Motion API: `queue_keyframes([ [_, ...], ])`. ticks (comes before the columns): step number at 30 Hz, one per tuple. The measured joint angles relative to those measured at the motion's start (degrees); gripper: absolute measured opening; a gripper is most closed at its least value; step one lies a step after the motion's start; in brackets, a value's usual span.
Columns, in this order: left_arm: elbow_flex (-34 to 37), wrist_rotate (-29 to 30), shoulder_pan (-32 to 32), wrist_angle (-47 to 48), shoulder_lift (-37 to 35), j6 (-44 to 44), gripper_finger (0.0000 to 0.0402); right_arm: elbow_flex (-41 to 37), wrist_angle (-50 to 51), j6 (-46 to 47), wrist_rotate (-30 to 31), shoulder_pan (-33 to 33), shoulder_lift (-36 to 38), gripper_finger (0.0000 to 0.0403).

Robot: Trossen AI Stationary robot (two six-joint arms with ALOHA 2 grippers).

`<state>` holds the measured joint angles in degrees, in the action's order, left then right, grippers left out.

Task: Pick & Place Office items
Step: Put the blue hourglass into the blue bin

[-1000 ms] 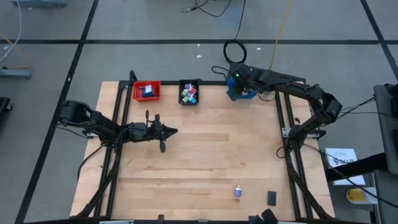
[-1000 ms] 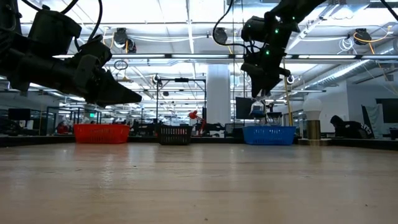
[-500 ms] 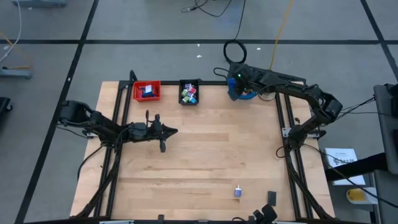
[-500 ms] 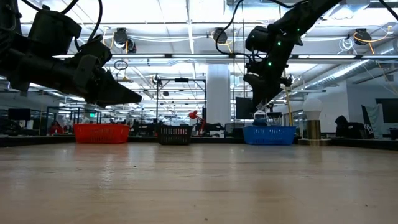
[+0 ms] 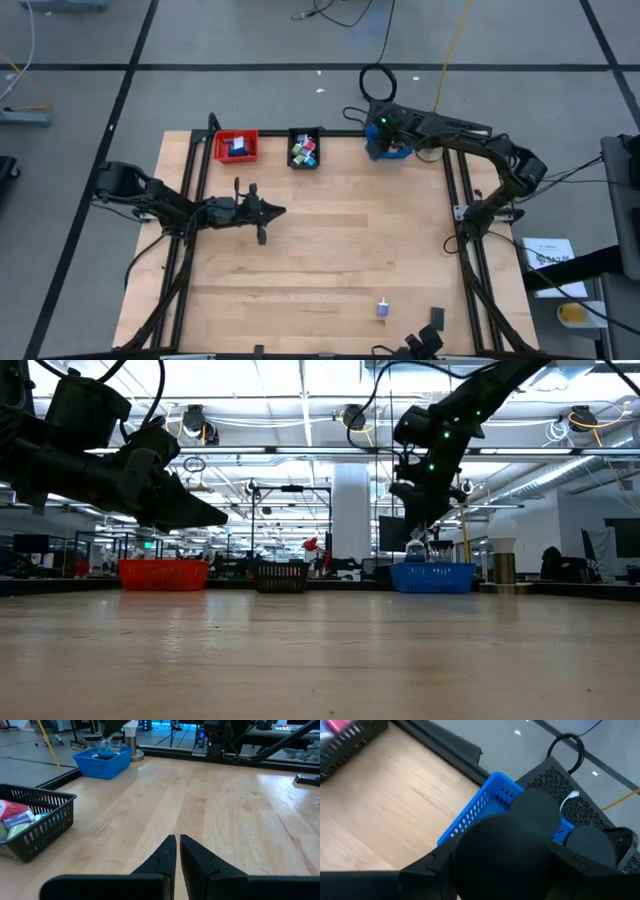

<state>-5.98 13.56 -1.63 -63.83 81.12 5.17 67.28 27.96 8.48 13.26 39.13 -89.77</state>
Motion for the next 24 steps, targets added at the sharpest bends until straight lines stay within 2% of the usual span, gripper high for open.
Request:
queue_keyframes([
  [12, 0.0, -0.02, 0.0, -0.01, 0.0, 0.0, 0.0031, -0.03, -1.07, -1.81, 0.04, 0.05, -5.86, 0.0202],
  [24, 0.0, -0.02, -0.02, 0.14, 0.0, 0.0, 0.0031, -0.01, -2.43, -2.33, 0.38, -0.15, -4.9, 0.0259],
])
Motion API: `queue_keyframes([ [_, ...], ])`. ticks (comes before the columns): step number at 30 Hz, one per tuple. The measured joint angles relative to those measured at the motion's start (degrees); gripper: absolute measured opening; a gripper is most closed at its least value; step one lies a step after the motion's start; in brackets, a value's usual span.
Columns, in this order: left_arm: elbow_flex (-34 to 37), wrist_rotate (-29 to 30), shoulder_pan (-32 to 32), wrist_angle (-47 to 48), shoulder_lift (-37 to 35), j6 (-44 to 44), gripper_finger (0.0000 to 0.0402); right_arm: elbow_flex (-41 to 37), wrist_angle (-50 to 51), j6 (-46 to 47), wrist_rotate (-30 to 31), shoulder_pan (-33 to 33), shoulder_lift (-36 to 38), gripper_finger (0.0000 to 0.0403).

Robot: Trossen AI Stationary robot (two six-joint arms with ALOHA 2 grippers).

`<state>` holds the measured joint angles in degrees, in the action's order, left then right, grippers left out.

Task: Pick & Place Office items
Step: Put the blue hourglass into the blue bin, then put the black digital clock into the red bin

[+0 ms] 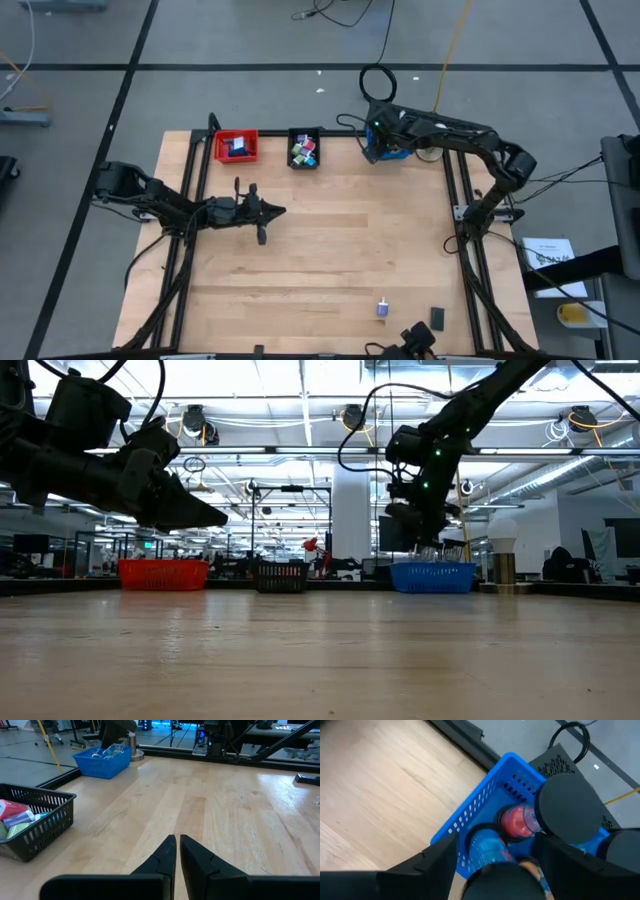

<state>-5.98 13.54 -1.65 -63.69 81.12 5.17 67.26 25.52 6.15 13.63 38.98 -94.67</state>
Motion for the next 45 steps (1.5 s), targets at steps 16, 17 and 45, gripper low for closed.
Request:
queue_keyframes([
  [16, 0.0, 0.0, 0.0, 0.01, 0.0, 0.0, 0.0031, 0.04, 6.19, -0.88, 4.17, -2.06, 9.22, 0.0158],
  [17, 0.0, 0.0, 0.0, 0.01, 0.0, 0.0, 0.0031, -0.05, 6.52, -0.9, 2.84, -2.2, 9.2, 0.0139],
  [45, -15.4, -2.43, -6.52, 5.24, 9.27, -8.21, 0.003, -31.77, -28.46, 0.69, 9.19, -28.54, 35.61, 0.0001],
])
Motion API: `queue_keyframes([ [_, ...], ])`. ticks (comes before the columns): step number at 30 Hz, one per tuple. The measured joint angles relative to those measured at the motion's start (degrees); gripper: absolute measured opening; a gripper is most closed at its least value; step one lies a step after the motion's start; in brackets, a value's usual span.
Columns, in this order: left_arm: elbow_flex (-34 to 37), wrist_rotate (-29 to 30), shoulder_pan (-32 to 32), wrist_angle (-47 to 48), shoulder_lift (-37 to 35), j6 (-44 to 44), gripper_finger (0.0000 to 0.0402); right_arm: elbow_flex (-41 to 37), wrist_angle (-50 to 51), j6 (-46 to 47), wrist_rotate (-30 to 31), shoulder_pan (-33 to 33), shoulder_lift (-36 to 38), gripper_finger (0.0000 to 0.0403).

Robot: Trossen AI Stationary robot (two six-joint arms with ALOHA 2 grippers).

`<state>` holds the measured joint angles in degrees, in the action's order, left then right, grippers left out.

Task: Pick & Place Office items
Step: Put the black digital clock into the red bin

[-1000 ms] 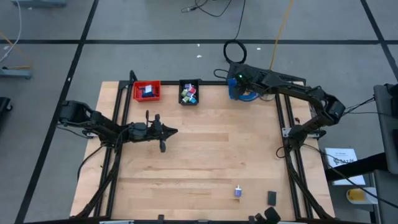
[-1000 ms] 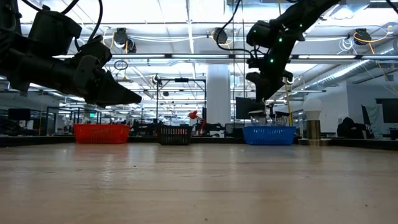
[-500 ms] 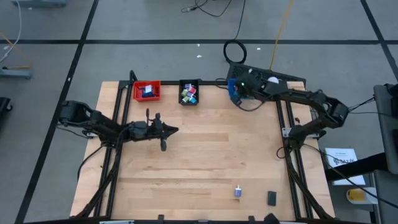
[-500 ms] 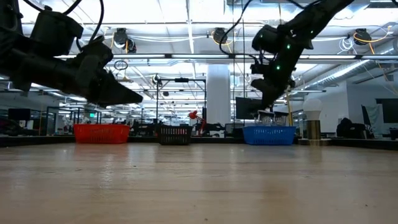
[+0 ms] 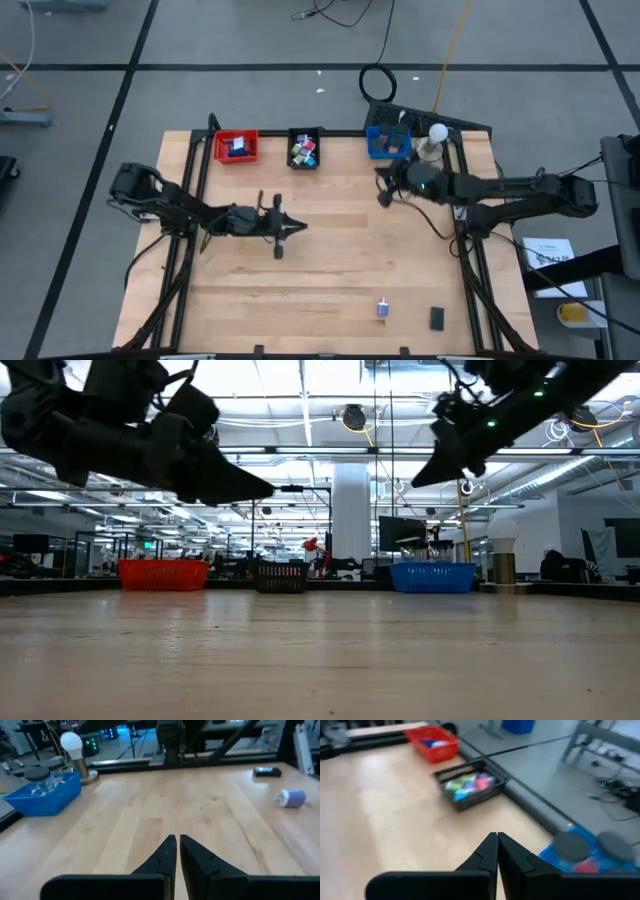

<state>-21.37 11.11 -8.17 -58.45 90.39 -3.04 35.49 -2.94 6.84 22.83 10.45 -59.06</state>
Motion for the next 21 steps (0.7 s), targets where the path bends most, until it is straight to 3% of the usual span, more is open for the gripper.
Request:
queue_keyframes([
  [6, -6.66, 2.24, -0.82, -3.34, 11.51, 2.99, 0.0008, -1.43, 9.96, 6.9, 10.98, -11.99, 0.88, 0.0001],
  [10, -10.43, 1.76, -0.82, -5.12, 17.01, 3.14, 0.0007, -1.43, 15.6, 15.4, 14.86, -18.05, 0.59, 0.0],
  [21, -12.16, -0.5, -2.13, -4.86, 18.73, 2.81, 0.0009, 2.82, 25.67, 32.4, 16.11, -25.96, -5.7, 0.0],
])
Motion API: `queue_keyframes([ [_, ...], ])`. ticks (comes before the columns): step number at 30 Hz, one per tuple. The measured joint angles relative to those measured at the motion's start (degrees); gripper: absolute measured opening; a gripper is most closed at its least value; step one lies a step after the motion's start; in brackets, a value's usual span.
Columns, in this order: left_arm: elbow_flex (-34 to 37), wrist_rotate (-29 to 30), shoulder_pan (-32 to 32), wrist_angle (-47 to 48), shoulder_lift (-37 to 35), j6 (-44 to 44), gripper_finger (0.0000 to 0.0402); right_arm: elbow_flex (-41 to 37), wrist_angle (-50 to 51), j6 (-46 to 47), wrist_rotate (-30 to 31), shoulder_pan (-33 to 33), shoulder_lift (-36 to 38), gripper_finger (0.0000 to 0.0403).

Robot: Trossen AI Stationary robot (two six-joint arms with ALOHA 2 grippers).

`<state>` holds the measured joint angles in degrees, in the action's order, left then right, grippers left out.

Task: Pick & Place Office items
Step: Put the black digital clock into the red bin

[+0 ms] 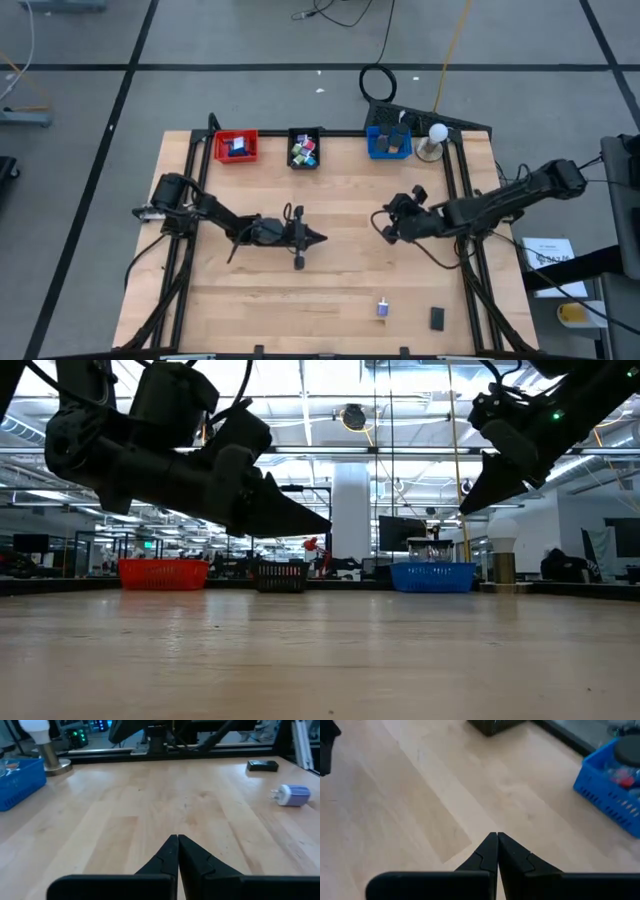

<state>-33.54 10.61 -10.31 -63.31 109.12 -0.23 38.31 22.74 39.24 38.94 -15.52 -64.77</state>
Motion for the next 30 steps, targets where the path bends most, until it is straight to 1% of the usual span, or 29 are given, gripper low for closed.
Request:
queue_keyframes([
  [3, 0.0, -0.05, -0.4, 0.16, 0.0, -1.28, 0.0004, 1.92, 3.47, 3.08, -0.1, -1.68, -3.29, 0.0],
  [8, 0.0, -0.01, -0.37, 0.43, 0.0, -1.15, 0.0022, 4.7, 4.11, 7.14, -1.04, -5.05, -8.15, 0.0],
  [11, 0.0, 0.0, -0.39, 0.74, 0.0, -1.0, 0.0024, 6.64, 4.11, 8.31, -1.54, -7.47, -10.16, 0.0],
  [17, 0.0, -0.02, -0.43, 1.06, 0.0, -1.0, 0.0005, 7.45, 1.52, 8.32, -1.16, -11.33, -11.09, 0.0007],
  [21, 0.0, 0.25, -0.39, 0.68, 0.0, -1.31, 0.0006, 7.45, 1.51, 9.7, -1.65, -13.12, -11.07, 0.0029],
  [24, 0.01, 1.37, -0.37, 0.41, -0.07, -2.29, 0.0004, 7.48, 1.73, 11.89, -3.25, -14.8, -11.05, 0.0031],
  [27, 0.0, 1.49, -0.34, 0.48, -0.07, -3.18, 0.0006, 8.68, 6.04, 17.24, -6.32, -16.34, -11.09, 0.0012],
  [30, 0.02, 1.5, -0.28, 0.44, -0.07, -4.33, 0.0016, 11.4, 13.84, 24.1, -7.4, -18.23, -11.76, 0.0003],
])
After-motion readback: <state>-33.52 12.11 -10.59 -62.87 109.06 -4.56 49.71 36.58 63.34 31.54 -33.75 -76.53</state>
